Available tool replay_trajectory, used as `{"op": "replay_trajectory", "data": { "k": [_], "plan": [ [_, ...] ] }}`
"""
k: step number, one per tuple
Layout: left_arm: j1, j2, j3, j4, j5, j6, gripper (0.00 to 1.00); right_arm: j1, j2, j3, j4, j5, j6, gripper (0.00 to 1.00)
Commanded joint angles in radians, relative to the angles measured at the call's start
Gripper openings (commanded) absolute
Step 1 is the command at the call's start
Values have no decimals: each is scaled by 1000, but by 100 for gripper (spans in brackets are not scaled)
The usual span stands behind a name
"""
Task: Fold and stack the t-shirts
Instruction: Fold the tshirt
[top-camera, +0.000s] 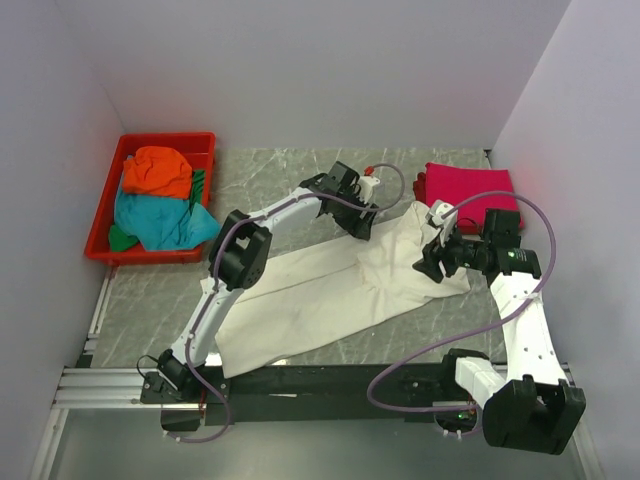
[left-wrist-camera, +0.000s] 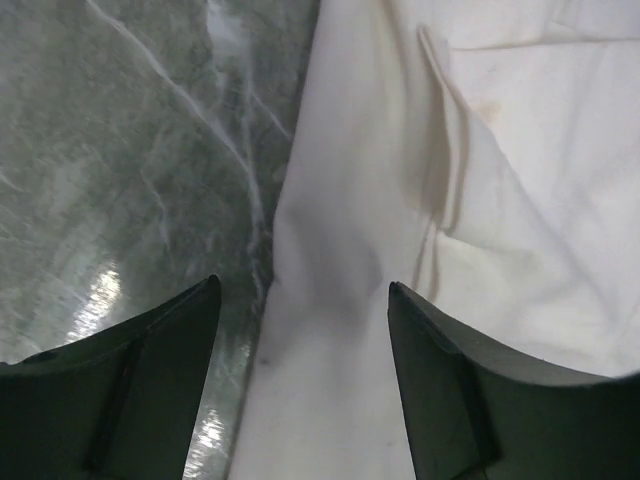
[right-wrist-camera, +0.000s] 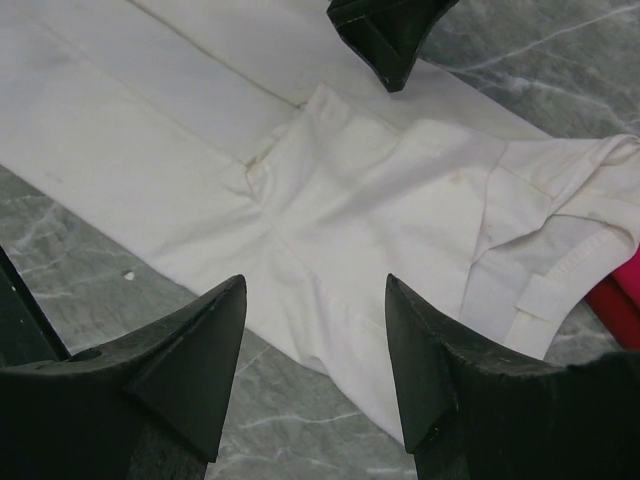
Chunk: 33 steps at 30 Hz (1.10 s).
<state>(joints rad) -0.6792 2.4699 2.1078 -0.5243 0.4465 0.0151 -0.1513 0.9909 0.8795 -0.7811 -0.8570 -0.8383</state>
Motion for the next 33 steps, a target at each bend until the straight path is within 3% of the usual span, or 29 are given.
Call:
{"op": "replay_trajectory", "data": {
  "k": [1,4,6,10,13,16,17,20,27,33],
  "plan": [
    [-6,4,-2,20,-81,60,73,-10,-2,16,-6,-31,4,64],
    [-6,55,63,-35,-86,80,72,-13,0,16,-4,-31,4,64],
    [-6,81,105,-75,-49,97,66,-17,0,13,0,-28,11,64],
    [-6,84,55,-100,81,121,58,-22,2,12,9,-24,15,64],
    [-6,93,52,-132,132,129,41,-24,14,13,11,-24,18,64],
    [0,98,60,-141,113,111,6,-24,23,12,9,-19,18,64],
    [12,97,63,-143,109,102,0,-22,23,12,11,-17,18,64],
    [65,72,52,-123,61,46,0,-27,31,9,16,-8,19,64],
    [282,-149,-236,81,-2,-174,0,-27,45,6,25,-1,22,64],
    [395,-137,-227,80,-146,-340,4,-25,69,-2,43,27,42,64]
  ]
}}
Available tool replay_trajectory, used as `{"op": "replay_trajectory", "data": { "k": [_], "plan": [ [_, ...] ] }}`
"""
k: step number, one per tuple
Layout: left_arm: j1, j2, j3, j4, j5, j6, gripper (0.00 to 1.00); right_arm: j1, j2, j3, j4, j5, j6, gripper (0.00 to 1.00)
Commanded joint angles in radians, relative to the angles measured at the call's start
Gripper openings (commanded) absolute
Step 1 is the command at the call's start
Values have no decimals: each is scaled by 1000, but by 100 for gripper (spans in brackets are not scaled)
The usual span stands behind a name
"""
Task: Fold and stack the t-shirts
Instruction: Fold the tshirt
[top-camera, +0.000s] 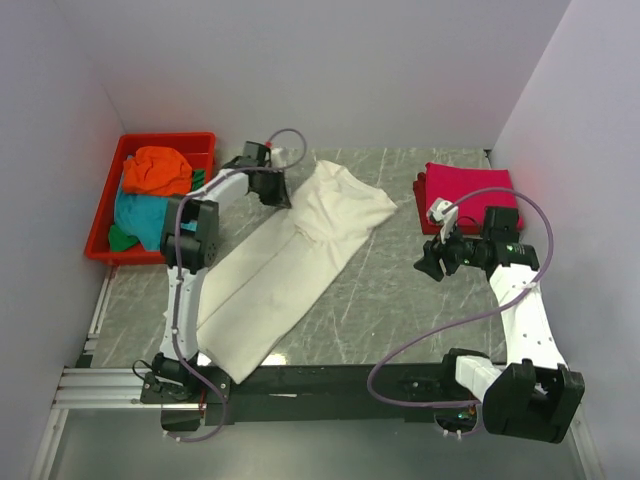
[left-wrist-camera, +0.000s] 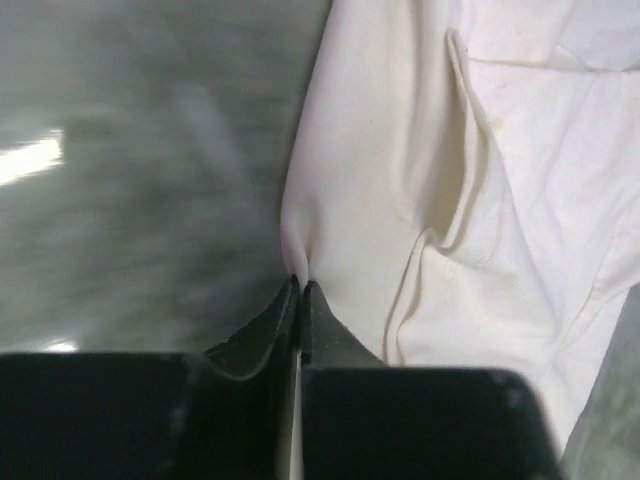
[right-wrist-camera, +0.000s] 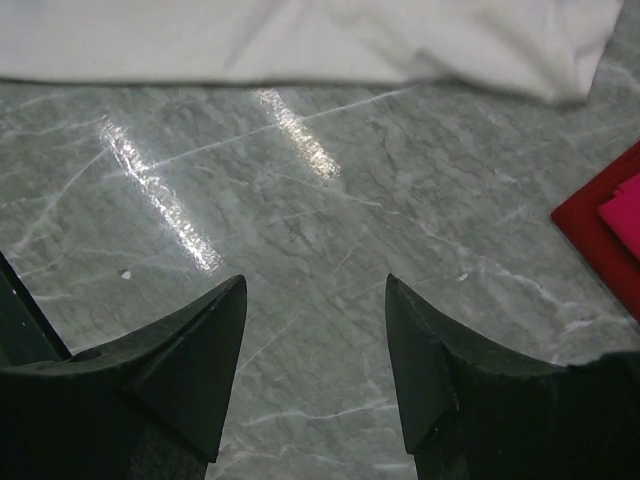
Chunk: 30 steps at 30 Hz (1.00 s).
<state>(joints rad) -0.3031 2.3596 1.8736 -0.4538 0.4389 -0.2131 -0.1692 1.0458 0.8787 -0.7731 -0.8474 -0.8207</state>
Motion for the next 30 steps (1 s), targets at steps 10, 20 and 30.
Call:
{"op": "replay_trajectory", "data": {
  "k": [10,20,30],
  "plan": [
    [21,-394,-94,210,-294,-37,66,218,268,11,346,166,386,64],
    [25,-1164,-693,489,-580,17,99,385,726,311,612,407,1115,67],
    [25,-1602,-1080,377,-529,64,100,412,944,436,591,510,1266,64]
  ]
}}
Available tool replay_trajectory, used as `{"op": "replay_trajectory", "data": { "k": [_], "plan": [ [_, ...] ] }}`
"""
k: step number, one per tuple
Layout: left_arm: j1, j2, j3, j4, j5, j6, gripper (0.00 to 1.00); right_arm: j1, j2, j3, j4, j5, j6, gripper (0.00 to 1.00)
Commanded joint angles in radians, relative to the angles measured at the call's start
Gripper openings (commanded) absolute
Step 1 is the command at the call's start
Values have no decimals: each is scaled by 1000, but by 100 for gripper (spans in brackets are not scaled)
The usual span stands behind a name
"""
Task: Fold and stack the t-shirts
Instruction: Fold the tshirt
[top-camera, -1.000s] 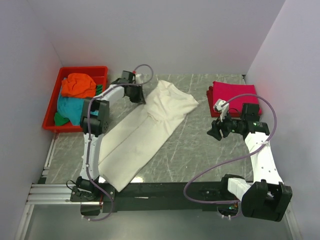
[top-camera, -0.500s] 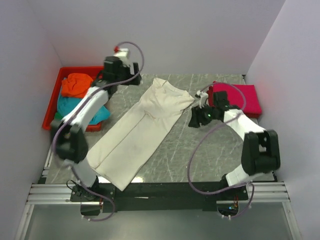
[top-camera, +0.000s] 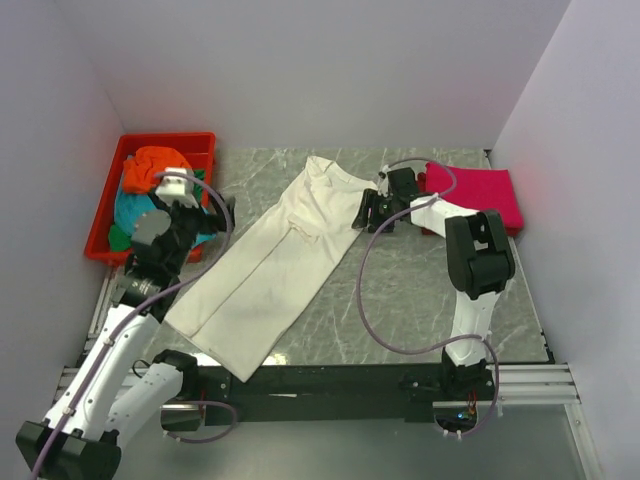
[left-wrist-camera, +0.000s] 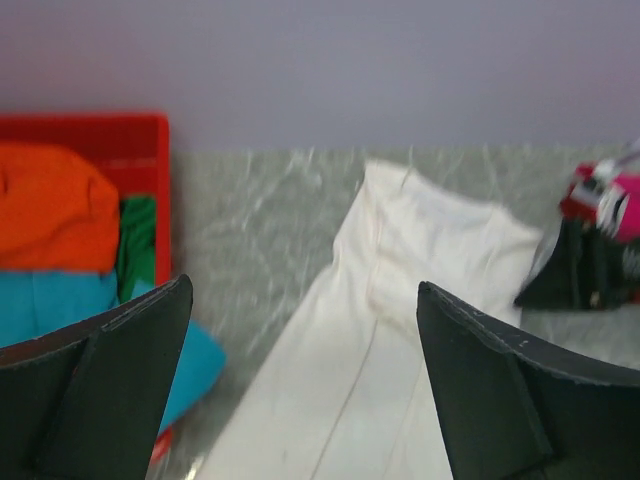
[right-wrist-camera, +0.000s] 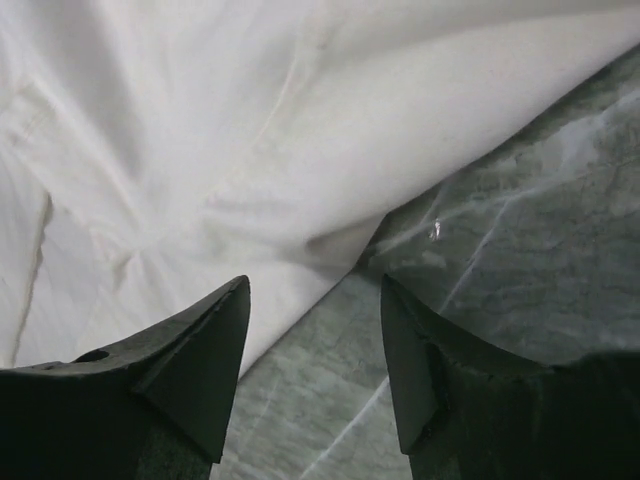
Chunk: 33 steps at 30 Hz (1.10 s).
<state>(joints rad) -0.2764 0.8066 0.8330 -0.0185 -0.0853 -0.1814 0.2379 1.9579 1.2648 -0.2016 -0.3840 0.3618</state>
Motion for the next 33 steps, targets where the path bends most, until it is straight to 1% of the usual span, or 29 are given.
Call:
{"op": "replay_trajectory", "data": {
  "k": [1,2,3,4,5,6,8,9,11,12,14,15,18,19,20,21,22,23,24,25,26,27,28,29,30,31,32,33],
  "plan": [
    [-1,-67,-54,-64,-7,40,100,5,42,60,15,43,91,61],
    [-1,-95,-76,-66,-11,45,99,6,51,65,11,45,97,58],
    [-1,-107,-87,-69,-11,45,99,6,74,71,2,37,98,48],
    [-1,-118,-95,-69,-8,48,100,6,91,102,-10,31,111,43],
    [-1,-135,-110,-67,-7,49,99,8,110,125,-51,25,114,41],
    [-1,-141,-118,-61,-5,49,99,6,137,139,-62,16,117,33],
    [-1,-150,-129,-60,2,51,99,3,151,162,-76,36,115,24],
    [-1,-153,-130,-63,5,51,99,0,151,165,-81,51,109,17],
    [-1,-153,-133,-67,2,51,99,-14,156,188,-102,69,83,11],
    [-1,-155,-135,-66,4,53,99,-25,160,208,-119,74,72,5],
    [-1,-152,-140,-61,22,54,99,-63,186,290,-177,98,36,1],
    [-1,-150,-140,-60,31,56,99,-77,196,357,-199,111,7,0],
    [-1,-142,-140,-54,77,63,99,-127,255,470,-291,149,-46,0],
    [-1,-141,-140,-55,78,68,99,-140,274,552,-321,160,-84,1],
    [-1,-135,-140,-55,113,69,99,-149,309,594,-370,162,-107,2],
    [-1,-130,-140,-57,130,71,99,-161,331,684,-402,168,-160,11],
    [-1,-123,-140,-55,146,77,99,-167,354,741,-441,169,-193,17],
    [-1,-116,-138,-60,169,77,99,-169,396,798,-526,169,-231,25],
    [-1,-112,-138,-63,182,77,99,-172,407,862,-560,174,-291,37],
    [-1,-101,-135,-64,193,80,99,-172,407,873,-576,166,-329,39],
    [-1,-95,-133,-66,194,80,99,-170,374,864,-600,145,-371,40],
    [-1,-89,-132,-73,190,79,98,-170,343,805,-598,111,-456,46],
    [-1,-78,-129,-75,185,77,98,-170,305,757,-584,44,-498,52],
    [-1,-72,-129,-75,185,79,98,-167,218,710,-576,-10,-555,57],
    [-1,-66,-127,-80,183,79,97,-161,173,621,-579,-42,-669,62],
    [-1,-60,-124,-83,180,76,97,-141,127,573,-582,-70,-728,63],
    [-1,-44,-124,-86,176,74,97,-131,33,524,-596,-146,-792,63],
    [-1,-35,-123,-89,170,71,97,-111,-18,419,-604,-183,-922,64]
  ]
}}
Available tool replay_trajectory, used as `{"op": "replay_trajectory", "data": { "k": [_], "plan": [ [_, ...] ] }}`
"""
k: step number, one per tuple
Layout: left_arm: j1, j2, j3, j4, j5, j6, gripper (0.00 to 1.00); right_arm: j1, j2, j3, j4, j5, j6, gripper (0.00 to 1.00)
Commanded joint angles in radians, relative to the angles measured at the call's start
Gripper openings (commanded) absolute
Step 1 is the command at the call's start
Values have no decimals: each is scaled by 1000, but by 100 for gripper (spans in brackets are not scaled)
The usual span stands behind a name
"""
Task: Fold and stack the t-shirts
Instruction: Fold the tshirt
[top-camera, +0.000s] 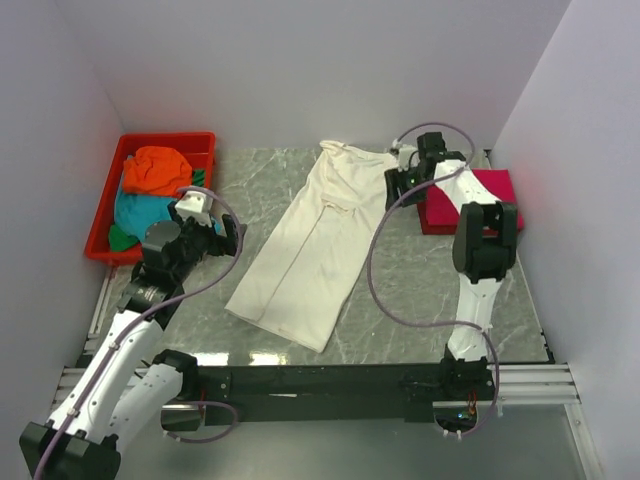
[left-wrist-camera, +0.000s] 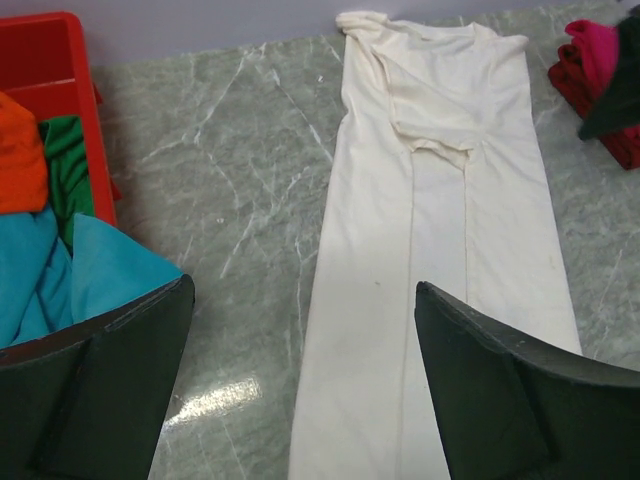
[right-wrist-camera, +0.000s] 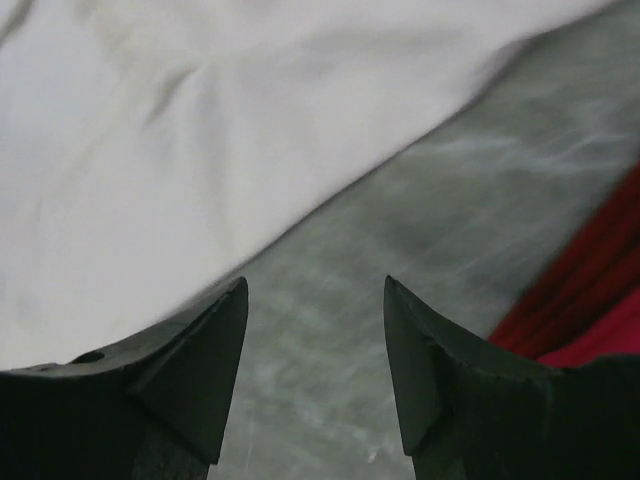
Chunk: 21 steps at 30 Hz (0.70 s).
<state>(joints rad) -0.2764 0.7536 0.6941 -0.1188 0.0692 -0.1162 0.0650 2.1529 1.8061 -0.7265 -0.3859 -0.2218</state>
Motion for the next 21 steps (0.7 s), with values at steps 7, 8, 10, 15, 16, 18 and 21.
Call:
{"op": "replay_trajectory", "data": {
  "k": [7,8,10,15,16,18,21],
  "plan": [
    [-1,153,67,-54,-35,-48,91,511,-769,-882,253,-150,-702,88],
    [-1,165,71,-67,-49,-57,90,621,-859,-962,418,-121,-683,88],
    [-1,187,84,-74,-68,-100,89,723,-866,-1033,461,-120,-627,88],
    [0,193,97,-108,-126,-187,88,1043,-706,-875,375,80,-351,72],
    [0,184,97,-119,-140,-235,88,1084,-690,-878,390,163,-334,72],
    [2,170,97,-169,-201,-322,88,1139,-660,-905,455,235,-292,72],
    [5,138,75,-247,-252,-464,87,1210,-630,-929,498,291,-257,75]
  ]
}}
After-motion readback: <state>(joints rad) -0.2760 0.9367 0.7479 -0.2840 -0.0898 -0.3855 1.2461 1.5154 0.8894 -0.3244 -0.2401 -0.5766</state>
